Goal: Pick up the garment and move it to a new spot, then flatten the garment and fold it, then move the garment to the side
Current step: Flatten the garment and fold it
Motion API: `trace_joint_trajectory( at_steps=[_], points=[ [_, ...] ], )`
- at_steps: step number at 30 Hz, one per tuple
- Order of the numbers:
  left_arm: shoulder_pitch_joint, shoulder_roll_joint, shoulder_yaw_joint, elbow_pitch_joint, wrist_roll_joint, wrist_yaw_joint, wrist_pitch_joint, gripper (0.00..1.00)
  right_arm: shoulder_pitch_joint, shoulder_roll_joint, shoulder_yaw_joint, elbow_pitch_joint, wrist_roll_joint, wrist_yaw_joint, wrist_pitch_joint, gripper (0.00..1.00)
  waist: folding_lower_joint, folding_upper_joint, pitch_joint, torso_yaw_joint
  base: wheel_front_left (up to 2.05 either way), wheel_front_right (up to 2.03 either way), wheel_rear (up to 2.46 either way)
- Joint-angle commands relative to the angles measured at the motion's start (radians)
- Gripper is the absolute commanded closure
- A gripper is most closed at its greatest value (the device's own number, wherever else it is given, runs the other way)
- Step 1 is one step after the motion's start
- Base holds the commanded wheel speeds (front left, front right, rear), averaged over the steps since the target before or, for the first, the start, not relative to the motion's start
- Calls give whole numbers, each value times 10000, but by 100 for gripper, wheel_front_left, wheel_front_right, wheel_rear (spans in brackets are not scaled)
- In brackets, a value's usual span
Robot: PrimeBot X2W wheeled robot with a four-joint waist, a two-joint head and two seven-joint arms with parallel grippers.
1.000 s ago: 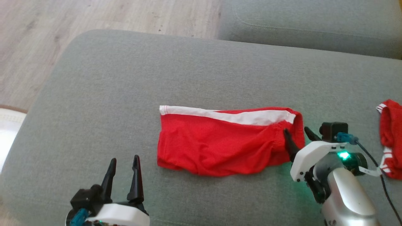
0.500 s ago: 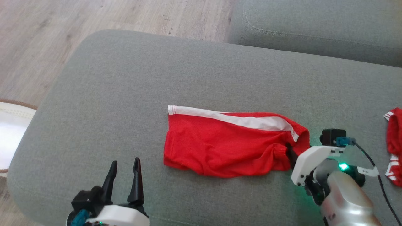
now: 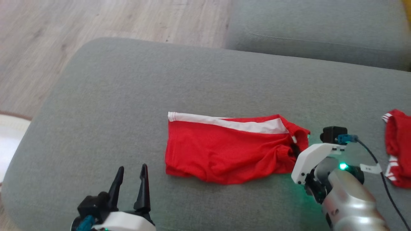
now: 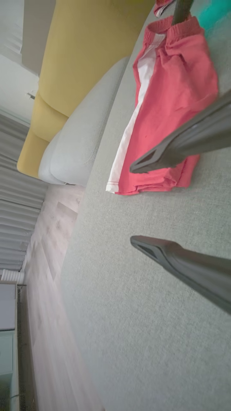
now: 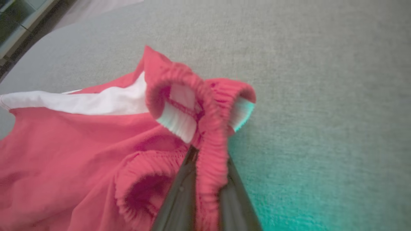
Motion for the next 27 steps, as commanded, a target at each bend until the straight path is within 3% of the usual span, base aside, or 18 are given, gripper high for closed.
trace_joint_trajectory(
  at_steps=[1,14,20,27],
  points=[
    [-261,125,251,-337,94,65,-19,0,-541,-49,116,-194,-58,33,-115,100,0,-1,-107,-199,0,0,0],
    [-143,89,88,-535,104,142,30,0,-67,-1874,102,-1668,950,33,1300,100,0,-1,-149,-1103,0,0,0],
    [-203,68,35,-534,99,137,36,0,424,-1612,307,-3238,1948,33,2248,100,0,-1,-126,-1254,0,0,0],
    [-323,18,-29,-494,88,102,40,0,825,-878,545,-4796,2612,33,3163,100,0,-1,-76,-1105,0,0,0]
  ],
)
